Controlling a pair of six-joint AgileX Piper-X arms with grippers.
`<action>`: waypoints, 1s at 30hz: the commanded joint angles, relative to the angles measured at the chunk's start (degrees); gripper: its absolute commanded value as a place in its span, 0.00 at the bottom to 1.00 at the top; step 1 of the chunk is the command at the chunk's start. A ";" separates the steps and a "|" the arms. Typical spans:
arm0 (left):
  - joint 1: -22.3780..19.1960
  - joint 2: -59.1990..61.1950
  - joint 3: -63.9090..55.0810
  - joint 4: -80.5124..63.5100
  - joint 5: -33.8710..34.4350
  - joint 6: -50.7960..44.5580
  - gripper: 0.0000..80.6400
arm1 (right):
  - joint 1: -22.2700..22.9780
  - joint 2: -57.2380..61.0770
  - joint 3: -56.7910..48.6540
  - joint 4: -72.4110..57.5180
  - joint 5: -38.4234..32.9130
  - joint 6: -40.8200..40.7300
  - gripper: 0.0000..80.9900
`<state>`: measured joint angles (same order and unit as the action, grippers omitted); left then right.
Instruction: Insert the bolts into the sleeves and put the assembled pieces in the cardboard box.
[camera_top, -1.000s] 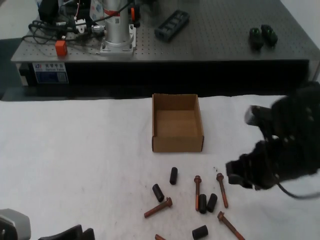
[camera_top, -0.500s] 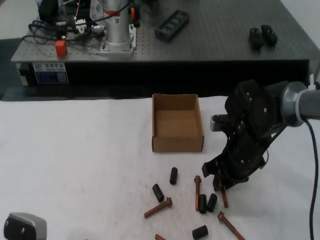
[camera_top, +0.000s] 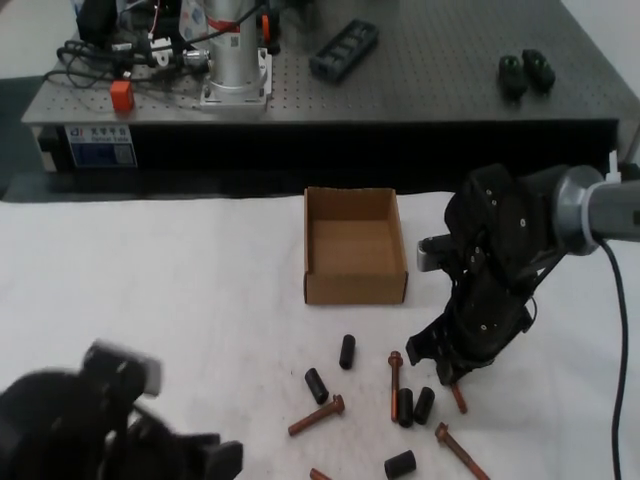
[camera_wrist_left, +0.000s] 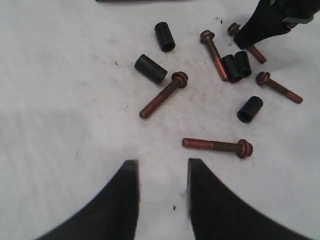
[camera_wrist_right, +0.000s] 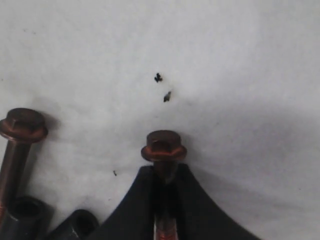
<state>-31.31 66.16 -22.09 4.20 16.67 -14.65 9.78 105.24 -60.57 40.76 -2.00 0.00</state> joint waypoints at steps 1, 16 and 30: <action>-0.13 -5.65 3.62 -2.03 -1.12 -1.13 0.30 | 0.11 1.97 -0.04 -0.37 -0.16 -0.95 0.09; -0.13 22.83 -29.92 21.79 2.03 20.01 0.30 | -3.97 -12.67 2.67 1.25 -5.09 -2.64 0.04; -1.79 50.09 -67.47 46.84 1.21 16.01 0.31 | -11.71 -32.65 15.25 3.31 -9.15 -2.20 0.04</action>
<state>-32.22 112.58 -84.95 46.49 18.25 2.60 -1.45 73.43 -45.55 44.05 -10.15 -2.21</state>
